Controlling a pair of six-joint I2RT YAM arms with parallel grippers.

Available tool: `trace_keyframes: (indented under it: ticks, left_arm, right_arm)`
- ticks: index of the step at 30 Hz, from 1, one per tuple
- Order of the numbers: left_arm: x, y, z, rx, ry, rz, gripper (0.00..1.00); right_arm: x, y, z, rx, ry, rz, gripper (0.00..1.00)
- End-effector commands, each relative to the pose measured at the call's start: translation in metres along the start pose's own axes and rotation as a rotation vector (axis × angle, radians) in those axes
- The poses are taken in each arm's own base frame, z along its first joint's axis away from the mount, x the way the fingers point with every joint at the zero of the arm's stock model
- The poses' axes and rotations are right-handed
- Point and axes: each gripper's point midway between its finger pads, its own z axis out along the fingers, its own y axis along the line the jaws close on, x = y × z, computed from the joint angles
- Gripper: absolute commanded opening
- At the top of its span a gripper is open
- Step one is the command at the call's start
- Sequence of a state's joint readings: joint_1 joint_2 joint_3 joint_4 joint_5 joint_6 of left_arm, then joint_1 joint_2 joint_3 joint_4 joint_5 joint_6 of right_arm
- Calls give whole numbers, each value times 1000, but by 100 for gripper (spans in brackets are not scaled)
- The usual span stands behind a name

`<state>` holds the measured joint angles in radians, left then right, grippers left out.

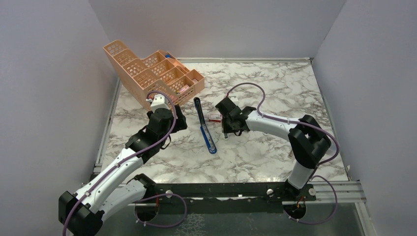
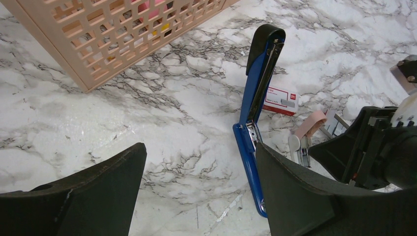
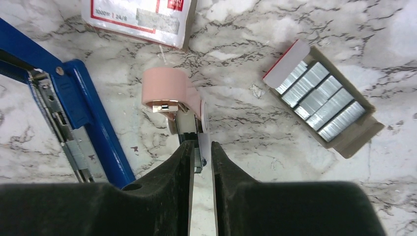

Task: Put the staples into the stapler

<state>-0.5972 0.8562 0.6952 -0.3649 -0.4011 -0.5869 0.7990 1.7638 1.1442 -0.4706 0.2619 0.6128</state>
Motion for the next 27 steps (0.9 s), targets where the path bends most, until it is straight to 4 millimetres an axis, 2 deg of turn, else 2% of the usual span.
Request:
trace_keyframes:
  ticks: [1, 5, 8, 12, 15, 27]
  left_arm:
    - [-5, 3, -2, -11, -24, -10, 83]
    - [-5, 3, -2, -10, -23, -12, 83]
    - [-5, 3, -2, -9, -24, -12, 83]
    - [-4, 4, -2, -10, -24, -13, 83]
    - [-4, 4, -2, -11, -21, -12, 83]
    - [-4, 3, -2, -9, -20, -7, 83]
  right_arm:
    - [-36, -2, -31, 18, -121, 54, 24]
    - [-39, -29, -30, 110, -113, 134, 28]
    - [-32, -59, -23, 191, -67, 206, 33]
    - [-25, -80, -16, 228, -29, 255, 35]
    - [-23, -87, -10, 250, -15, 262, 35]
    - [-26, -88, 14, 268, 5, 230, 38]
